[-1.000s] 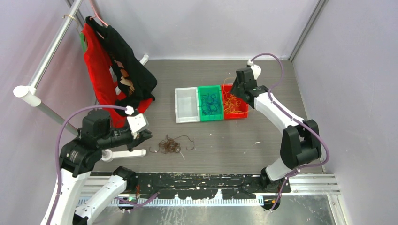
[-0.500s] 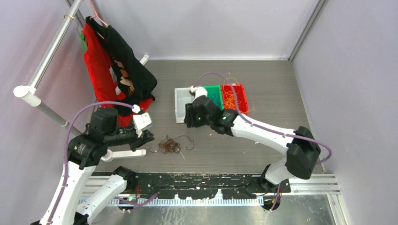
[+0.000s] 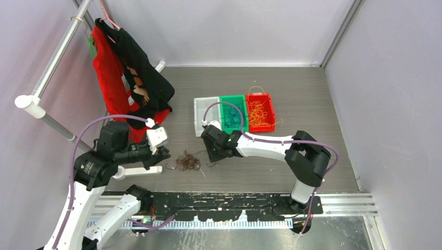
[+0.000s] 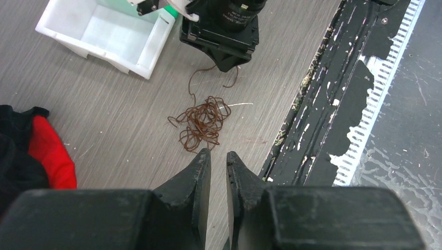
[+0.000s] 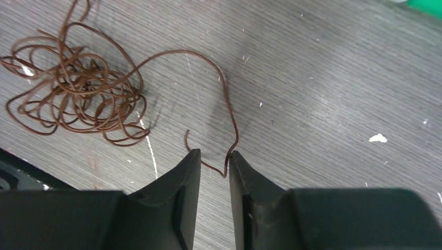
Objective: Untangle the cables
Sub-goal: Untie the cable.
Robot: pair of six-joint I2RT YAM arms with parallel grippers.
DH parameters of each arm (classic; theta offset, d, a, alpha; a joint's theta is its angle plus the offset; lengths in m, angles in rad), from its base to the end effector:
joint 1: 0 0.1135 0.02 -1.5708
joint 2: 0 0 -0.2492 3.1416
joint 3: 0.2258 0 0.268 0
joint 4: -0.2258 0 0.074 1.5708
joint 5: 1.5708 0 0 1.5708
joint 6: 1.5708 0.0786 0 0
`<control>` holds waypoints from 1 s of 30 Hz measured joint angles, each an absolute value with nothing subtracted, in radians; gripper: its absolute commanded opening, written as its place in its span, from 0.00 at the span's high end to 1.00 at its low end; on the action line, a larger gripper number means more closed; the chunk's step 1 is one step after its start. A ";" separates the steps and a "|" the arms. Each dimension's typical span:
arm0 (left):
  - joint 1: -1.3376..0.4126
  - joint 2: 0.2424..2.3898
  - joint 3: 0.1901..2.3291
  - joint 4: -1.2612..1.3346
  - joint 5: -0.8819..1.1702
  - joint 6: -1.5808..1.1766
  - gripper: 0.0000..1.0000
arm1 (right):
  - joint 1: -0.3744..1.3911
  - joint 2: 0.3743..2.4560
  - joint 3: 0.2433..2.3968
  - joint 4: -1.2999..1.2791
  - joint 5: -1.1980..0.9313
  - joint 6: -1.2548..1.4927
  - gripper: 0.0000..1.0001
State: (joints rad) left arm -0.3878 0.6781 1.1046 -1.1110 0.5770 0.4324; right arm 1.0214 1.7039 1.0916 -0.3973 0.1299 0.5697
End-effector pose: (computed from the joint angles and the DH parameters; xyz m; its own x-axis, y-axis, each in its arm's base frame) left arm 0.1201 -0.0954 0.3441 -0.2347 0.4753 -0.8480 0.8883 0.4591 0.0115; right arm 0.2082 0.3206 0.1308 -0.8090 -0.2970 -0.5073 -0.4433 0.8750 0.1947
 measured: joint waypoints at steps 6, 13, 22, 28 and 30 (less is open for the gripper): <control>-0.388 0.673 1.105 -1.111 0.577 0.432 0.76 | 1.026 1.723 1.085 -0.403 0.121 0.580 0.95; -0.388 0.648 1.087 -1.075 0.575 0.419 0.52 | 1.026 1.690 1.084 -0.422 0.105 0.572 0.99; -0.388 0.591 0.928 -0.907 0.563 0.309 0.39 | 1.026 1.324 1.123 -0.356 -0.041 0.501 0.99; -0.388 0.608 0.898 -0.779 0.578 0.236 0.38 | 1.026 1.234 1.220 -0.288 -0.183 0.478 0.99; -0.388 0.627 0.897 -0.749 0.603 0.220 0.37 | 1.026 1.233 1.242 -0.279 -0.219 0.474 0.99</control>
